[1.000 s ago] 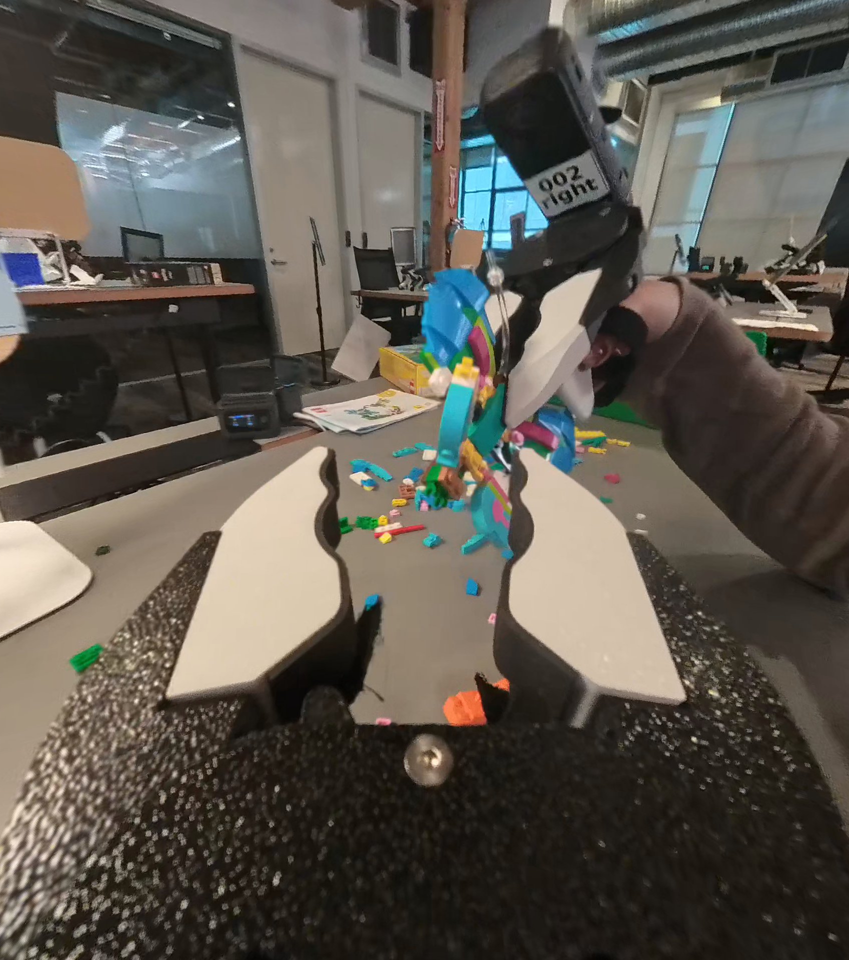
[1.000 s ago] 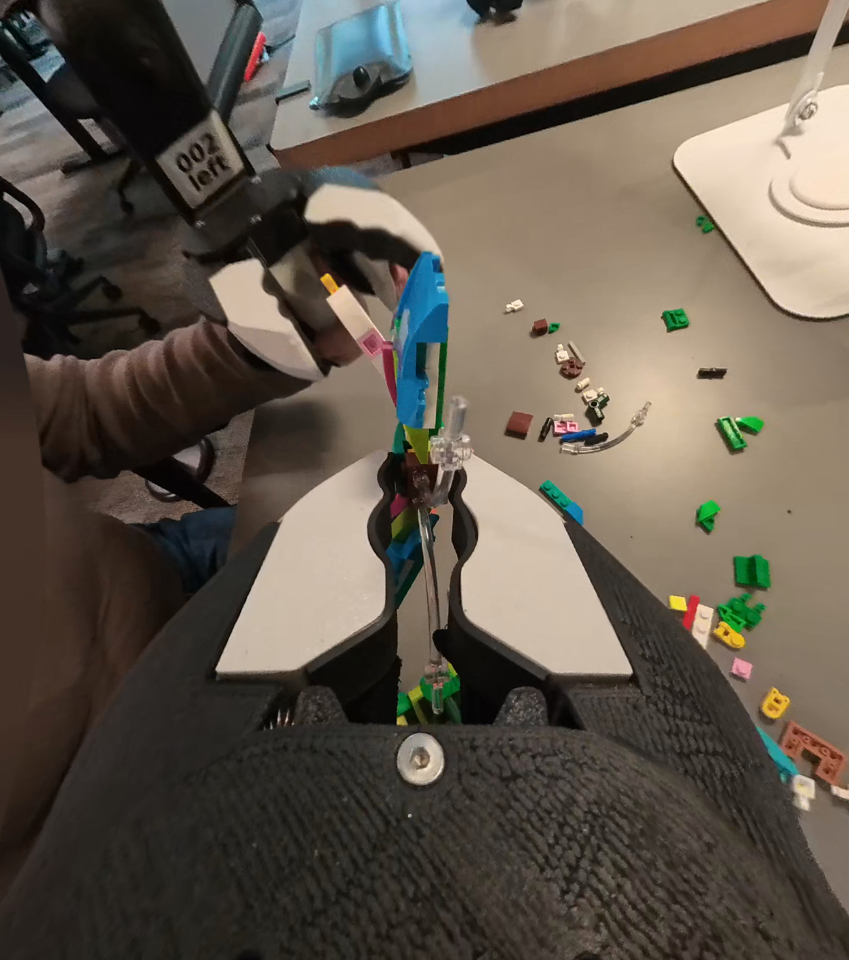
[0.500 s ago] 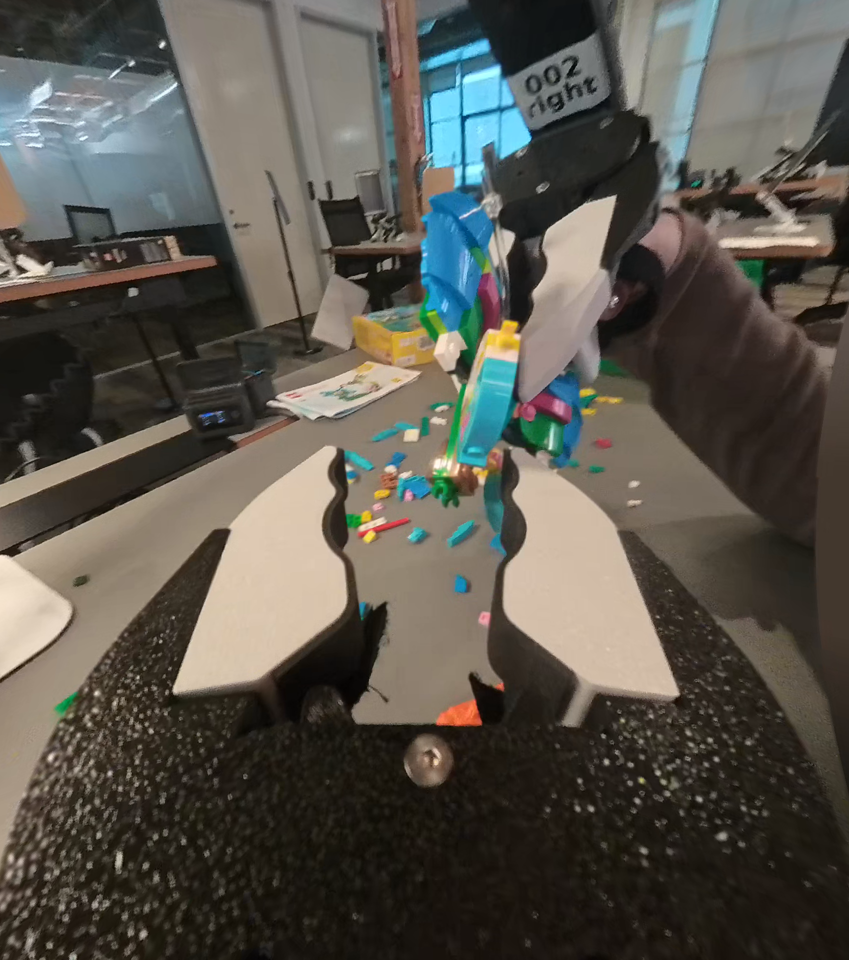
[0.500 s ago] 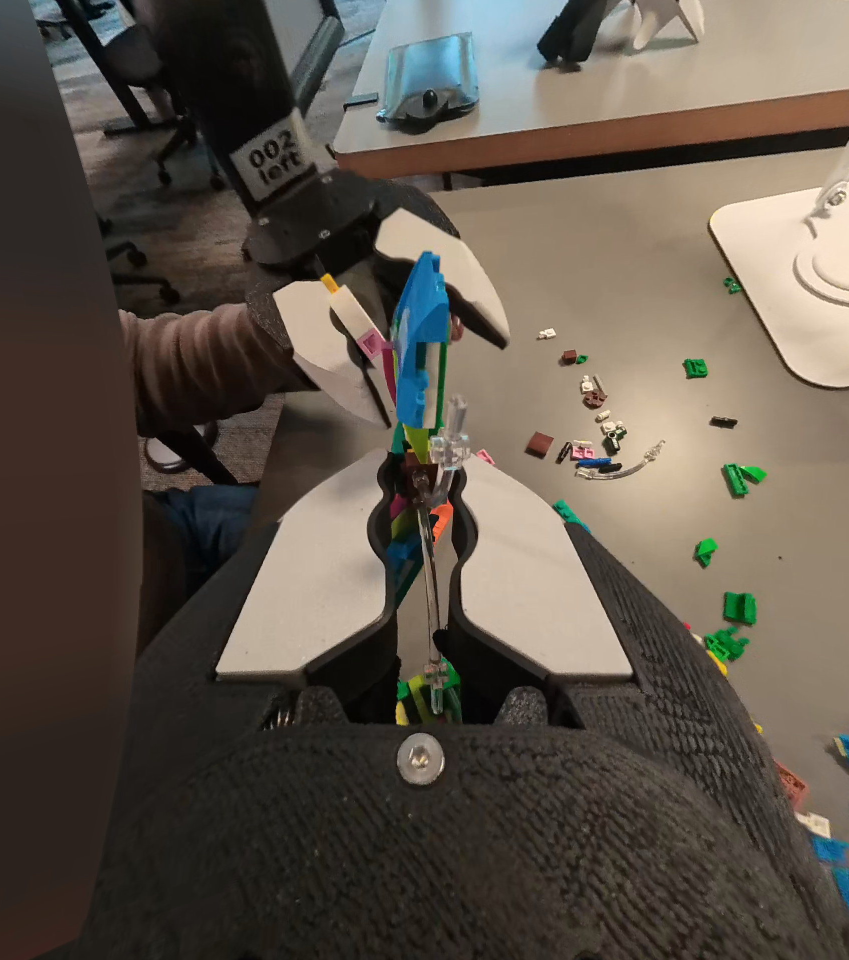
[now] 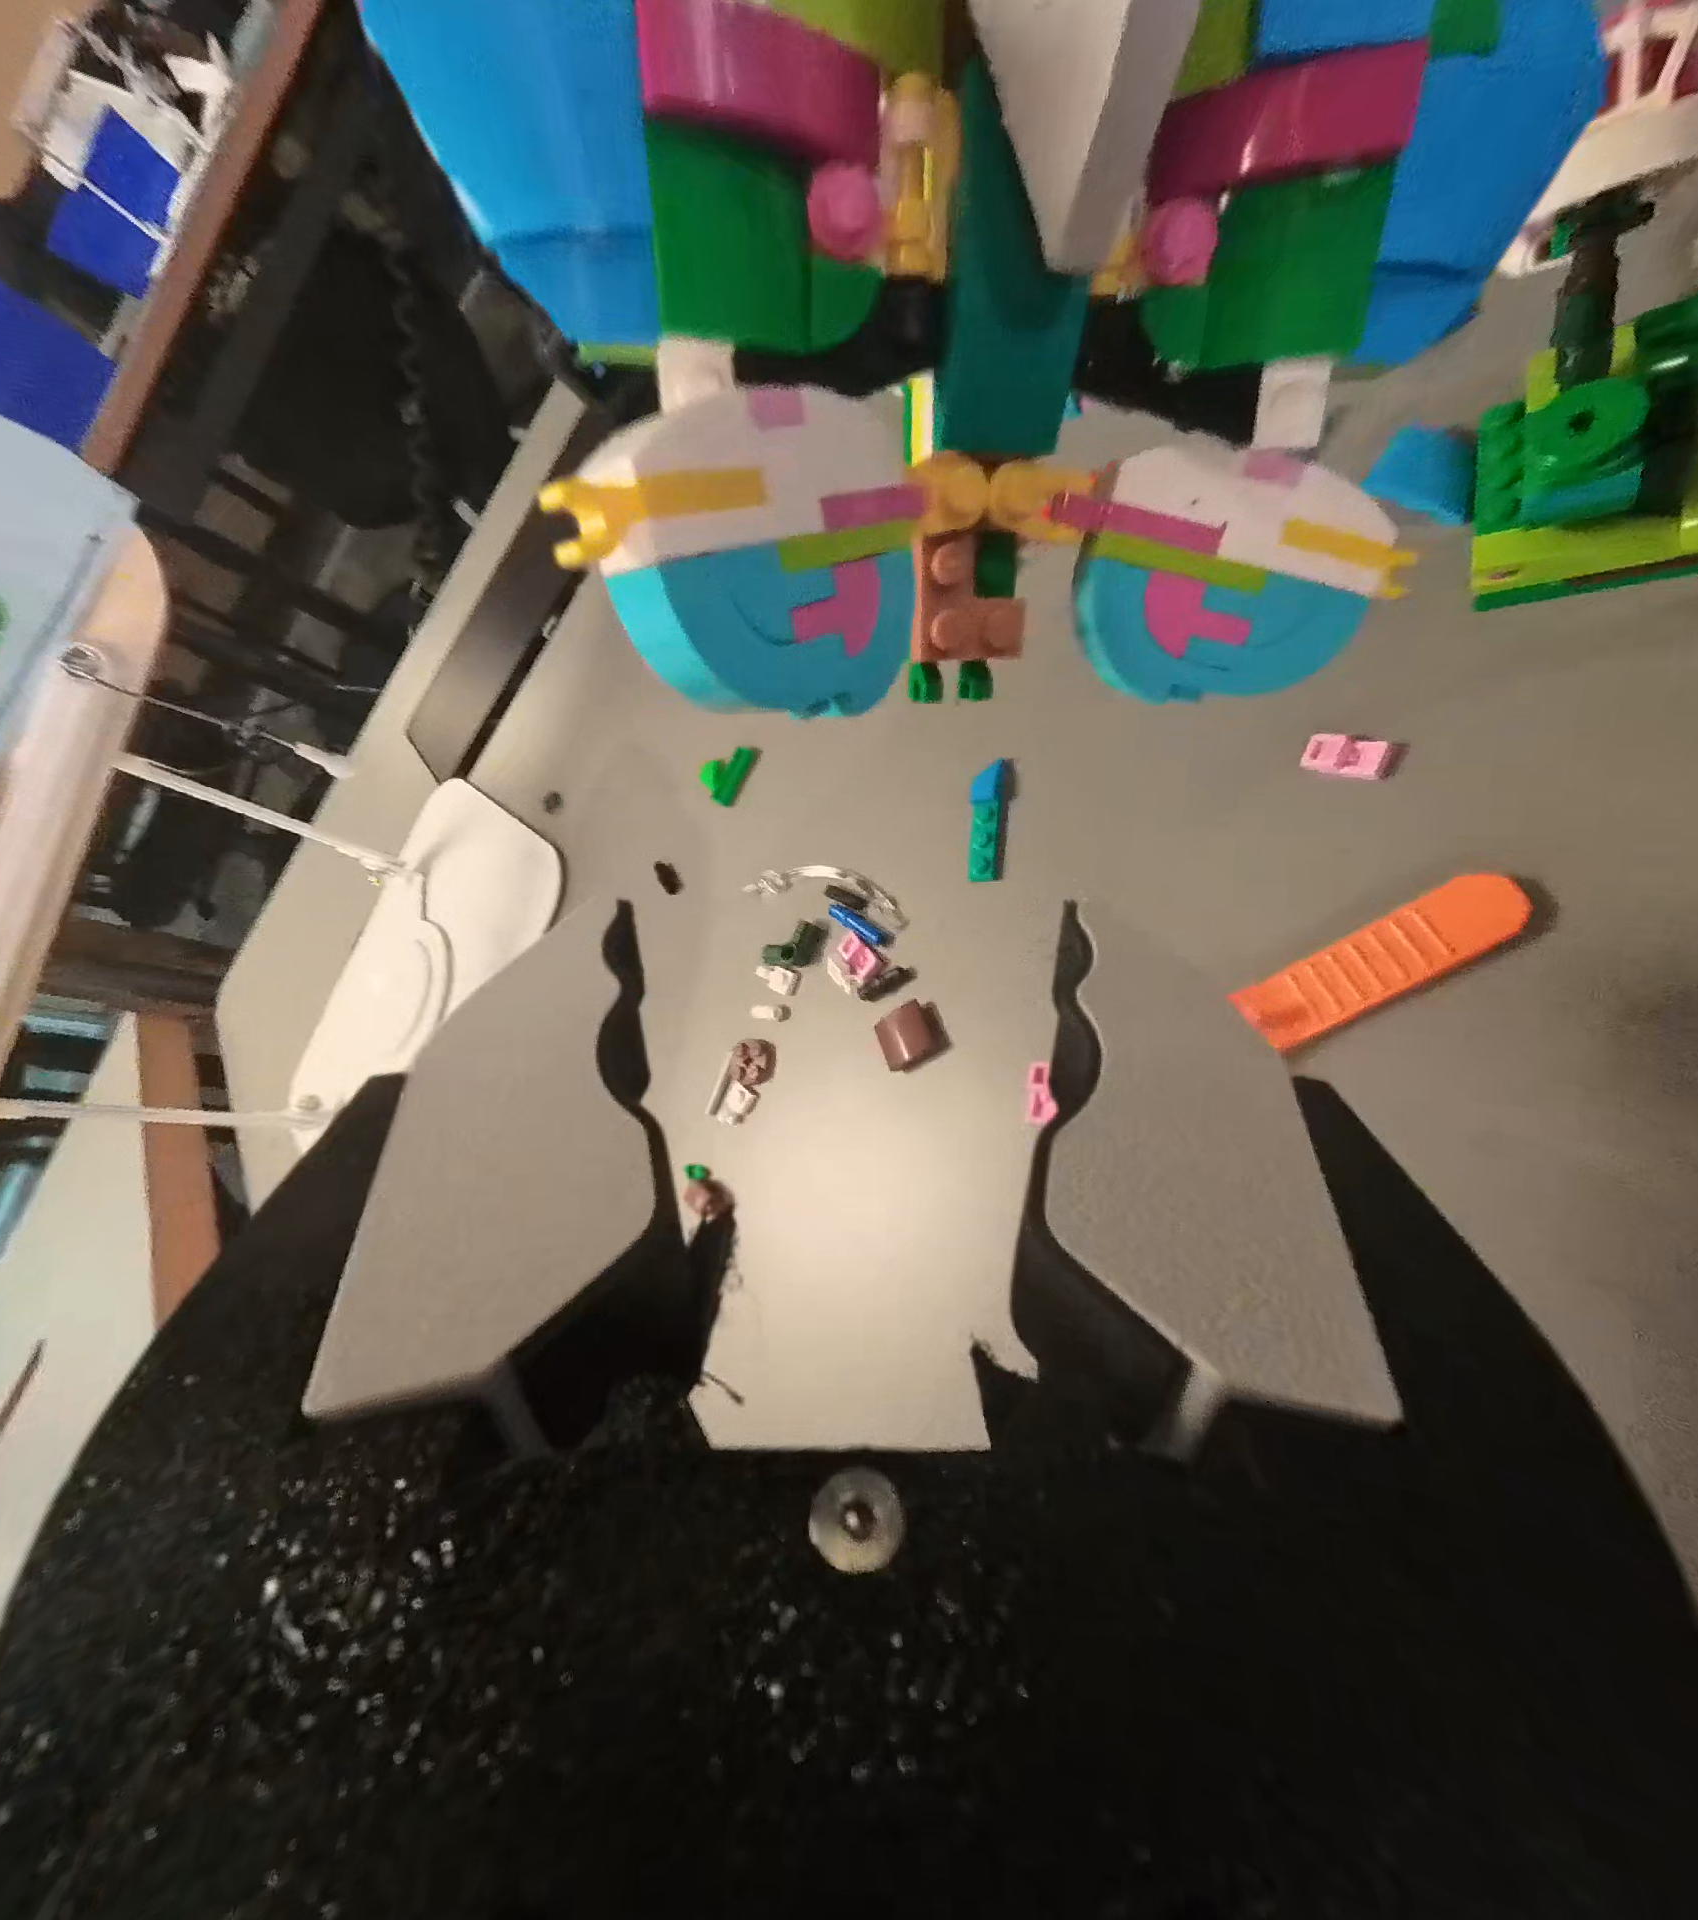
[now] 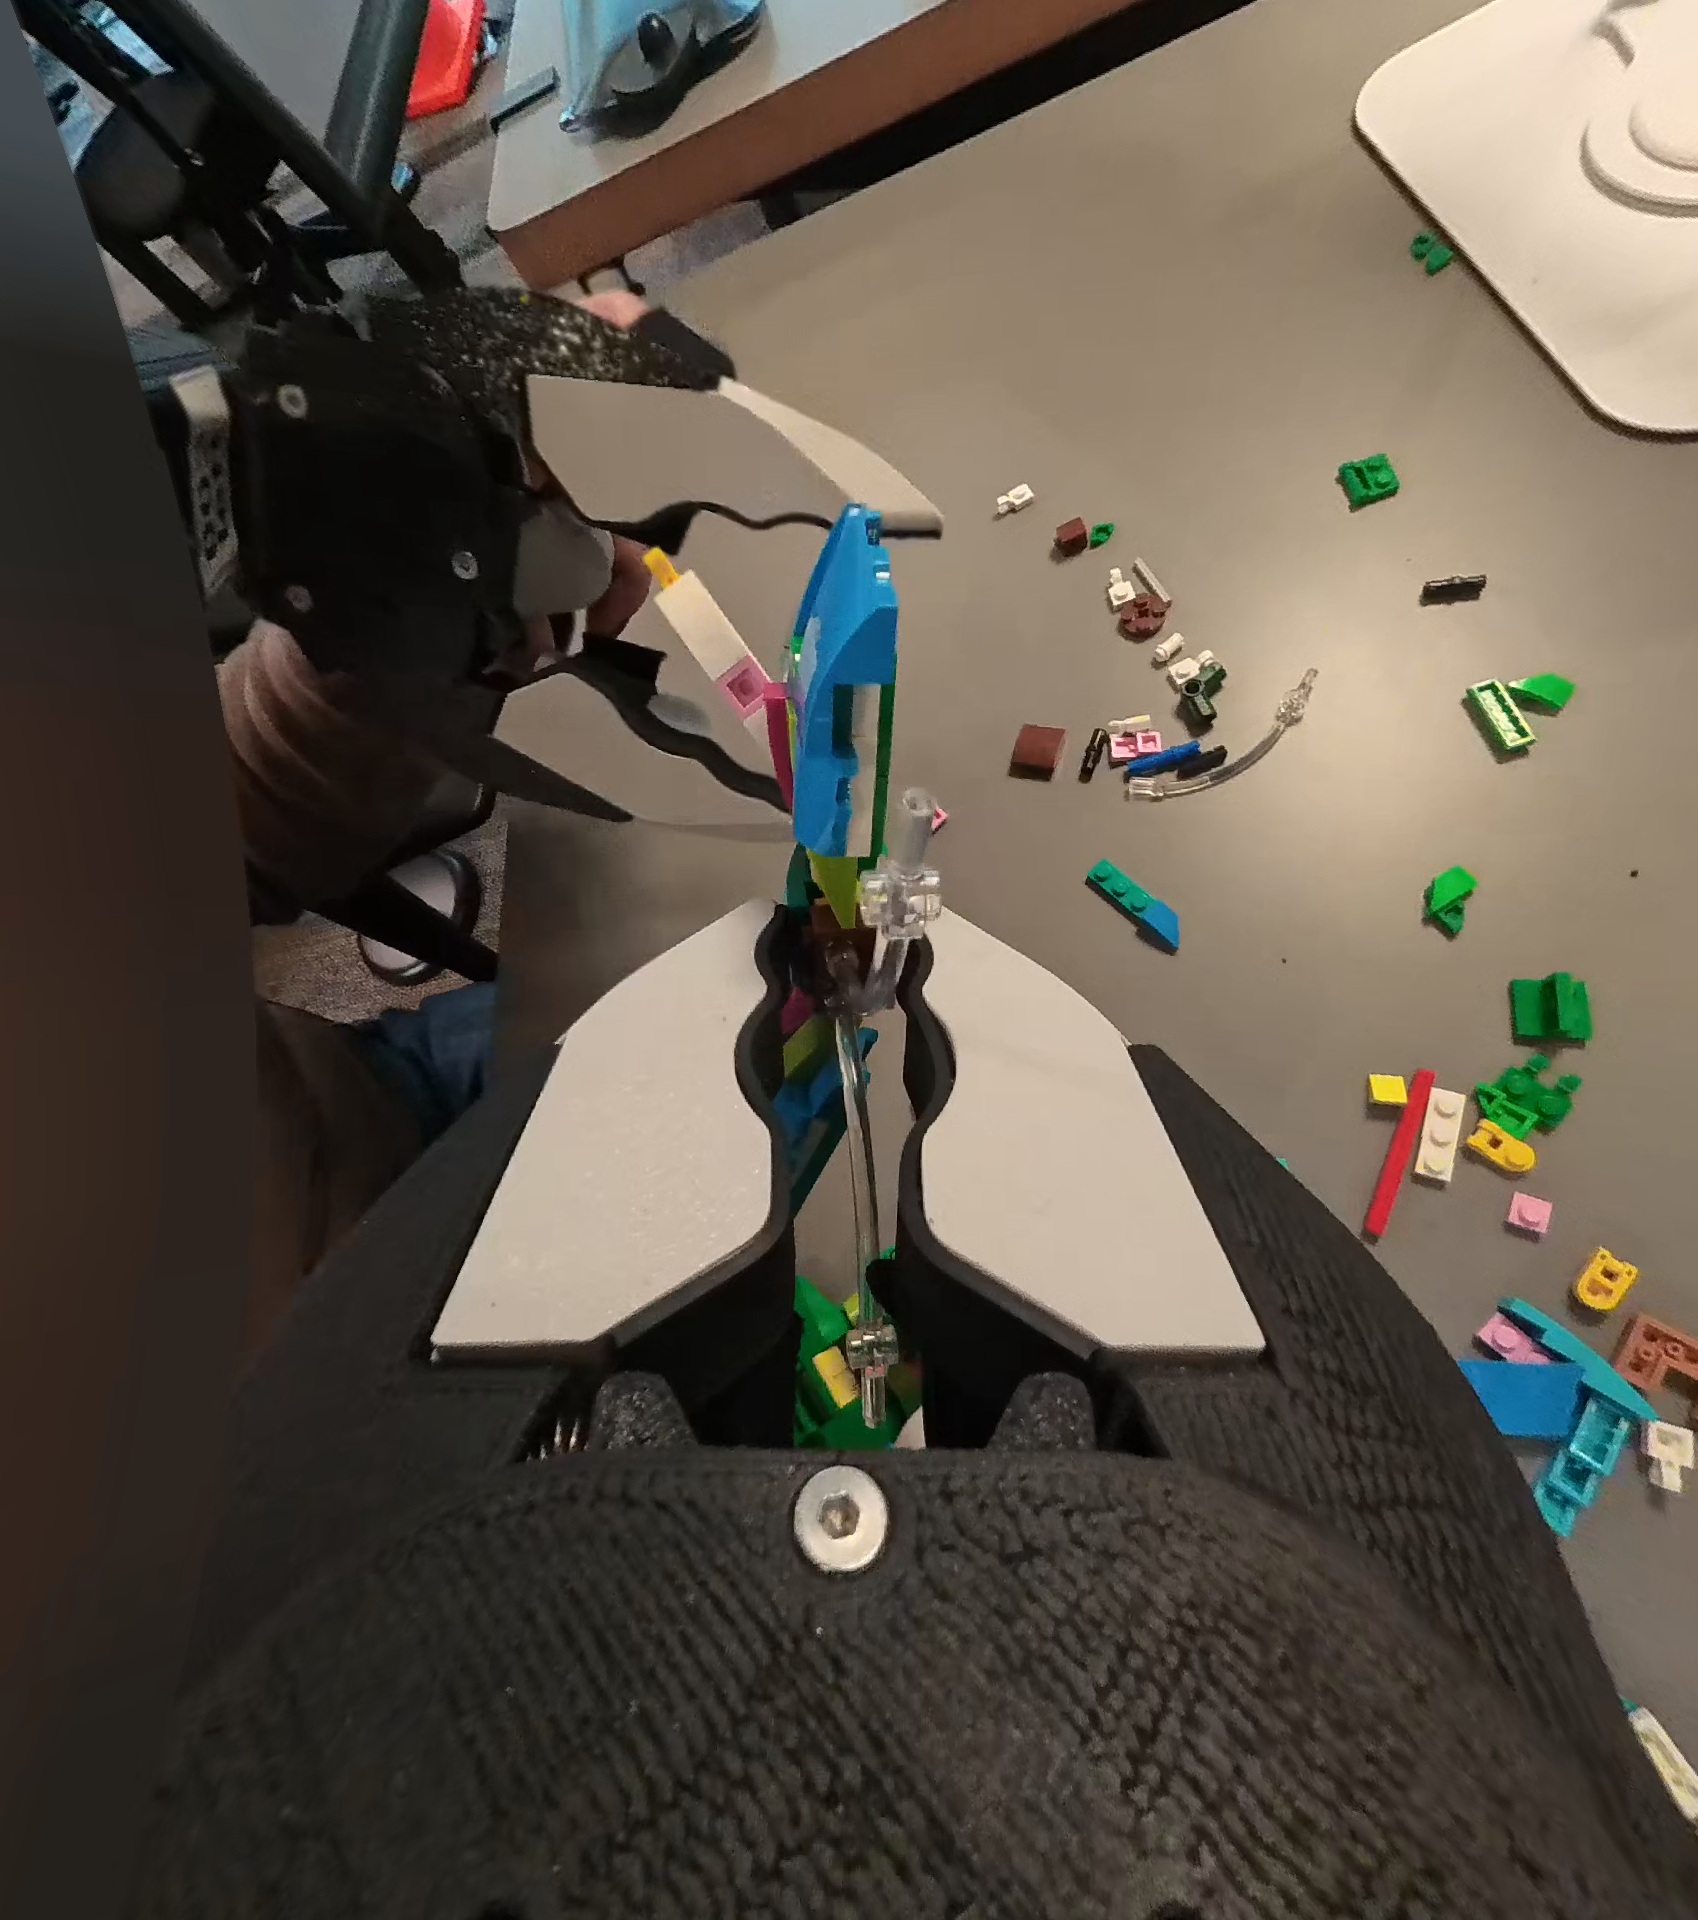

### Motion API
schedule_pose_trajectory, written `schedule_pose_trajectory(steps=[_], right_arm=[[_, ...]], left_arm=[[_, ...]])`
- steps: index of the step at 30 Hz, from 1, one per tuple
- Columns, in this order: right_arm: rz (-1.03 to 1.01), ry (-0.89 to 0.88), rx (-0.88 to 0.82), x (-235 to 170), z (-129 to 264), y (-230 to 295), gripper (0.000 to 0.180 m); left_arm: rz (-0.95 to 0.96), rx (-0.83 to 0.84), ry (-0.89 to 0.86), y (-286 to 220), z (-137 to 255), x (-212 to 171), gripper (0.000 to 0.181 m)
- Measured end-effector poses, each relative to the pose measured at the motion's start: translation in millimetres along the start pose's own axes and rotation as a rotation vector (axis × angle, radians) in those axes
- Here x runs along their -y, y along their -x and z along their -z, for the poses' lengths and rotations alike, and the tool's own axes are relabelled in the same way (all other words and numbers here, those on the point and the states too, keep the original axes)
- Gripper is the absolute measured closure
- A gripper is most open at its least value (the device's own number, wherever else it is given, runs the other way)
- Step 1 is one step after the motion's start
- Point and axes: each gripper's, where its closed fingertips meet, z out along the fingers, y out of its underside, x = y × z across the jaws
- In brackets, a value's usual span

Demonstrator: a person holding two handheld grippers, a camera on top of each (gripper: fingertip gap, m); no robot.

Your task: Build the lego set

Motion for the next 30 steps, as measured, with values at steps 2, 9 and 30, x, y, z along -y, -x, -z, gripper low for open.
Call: schedule_pose_trajectory(steps=[2, 9, 30], right_arm=[[-0.001, 0.000, -0.003, 0.3, -0.8, -1.0, 0.162], [0.003, 0.011, 0.010, -0.9, -4.5, -0.1, 0.162], [0.061, 0.056, 0.000, -1.6, -12.9, 9.4, 0.162]], left_arm=[[0.049, -0.041, -0.016, -3.1, -3.1, -1.3, 0.106], [0.273, -0.211, -0.238, -10.7, 6.5, 28.1, 0.114], [0.235, -0.218, -0.242, -7.5, 22.5, 32.5, 0.127]])
